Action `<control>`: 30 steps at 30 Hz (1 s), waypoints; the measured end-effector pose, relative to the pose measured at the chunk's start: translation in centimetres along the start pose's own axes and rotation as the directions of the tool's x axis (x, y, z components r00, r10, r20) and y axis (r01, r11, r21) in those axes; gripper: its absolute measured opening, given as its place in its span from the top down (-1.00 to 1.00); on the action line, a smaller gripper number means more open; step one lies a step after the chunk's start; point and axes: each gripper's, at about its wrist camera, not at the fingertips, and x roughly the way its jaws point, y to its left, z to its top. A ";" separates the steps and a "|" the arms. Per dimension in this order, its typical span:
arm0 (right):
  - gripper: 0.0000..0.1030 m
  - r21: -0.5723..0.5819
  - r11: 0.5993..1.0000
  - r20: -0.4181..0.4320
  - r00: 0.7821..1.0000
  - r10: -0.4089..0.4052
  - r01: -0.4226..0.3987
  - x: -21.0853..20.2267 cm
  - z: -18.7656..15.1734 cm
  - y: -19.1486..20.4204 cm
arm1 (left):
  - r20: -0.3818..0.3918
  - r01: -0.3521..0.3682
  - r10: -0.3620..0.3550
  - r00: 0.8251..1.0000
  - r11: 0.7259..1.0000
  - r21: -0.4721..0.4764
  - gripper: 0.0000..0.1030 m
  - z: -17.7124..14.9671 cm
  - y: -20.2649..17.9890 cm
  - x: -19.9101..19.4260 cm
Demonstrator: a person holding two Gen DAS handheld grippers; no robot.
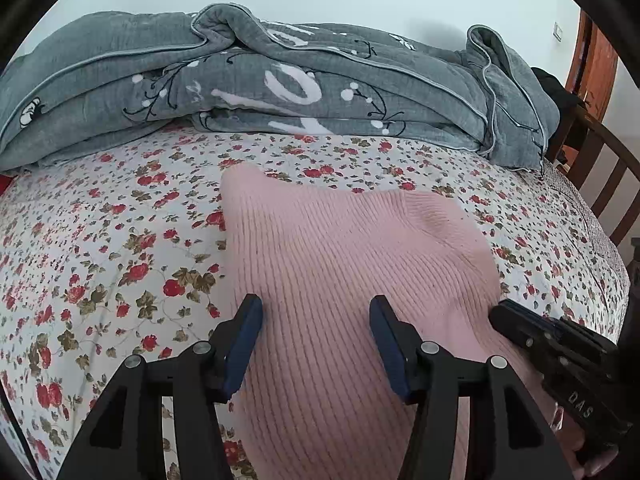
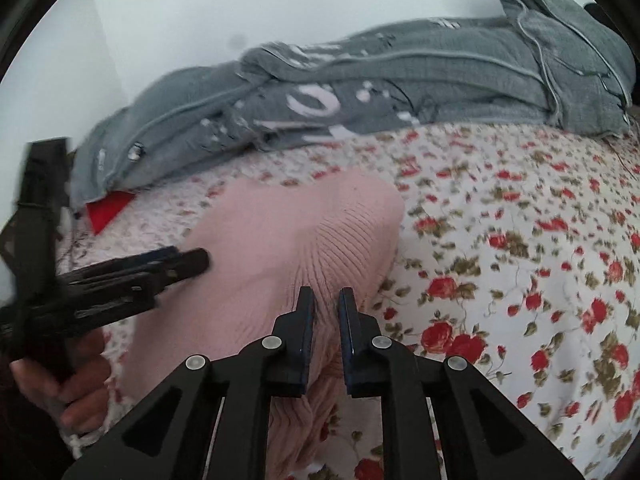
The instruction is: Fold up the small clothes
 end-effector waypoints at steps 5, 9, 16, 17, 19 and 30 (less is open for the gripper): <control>0.69 0.028 1.000 -0.019 1.000 0.008 -0.007 -0.6 0.1 -0.3 | -0.010 0.004 -0.004 1.000 1.000 -0.025 -0.05 -0.6 0.1 -0.9; 0.52 0.028 1.000 -0.038 0.999 0.000 0.001 -2.0 -0.5 0.1 | -0.032 0.026 -0.028 0.999 0.998 -0.053 -0.05 -2.0 0.2 -2.7; 0.25 0.052 0.998 -0.028 0.999 -0.040 0.041 -7.0 -0.7 0.5 | -0.020 0.071 -0.073 0.997 0.993 -0.097 -0.05 -3.8 0.7 -8.4; 0.18 0.053 0.997 -0.017 0.999 -0.046 0.047 -8.0 -0.6 0.7 | -0.006 0.069 -0.070 0.998 0.993 -0.099 -0.10 -3.9 0.7 -9.4; -0.09 0.048 0.996 0.017 0.997 -0.070 0.069 -10.4 -0.4 1.2 | 0.024 0.069 -0.066 0.998 0.992 -0.108 -0.19 -4.2 0.6 -11.7; -0.81 -0.043 0.976 0.085 0.974 -0.211 0.216 -18.9 -1.4 5.2 | 0.112 0.040 -0.031 0.993 0.996 -0.080 -0.42 -5.9 -1.4 -19.3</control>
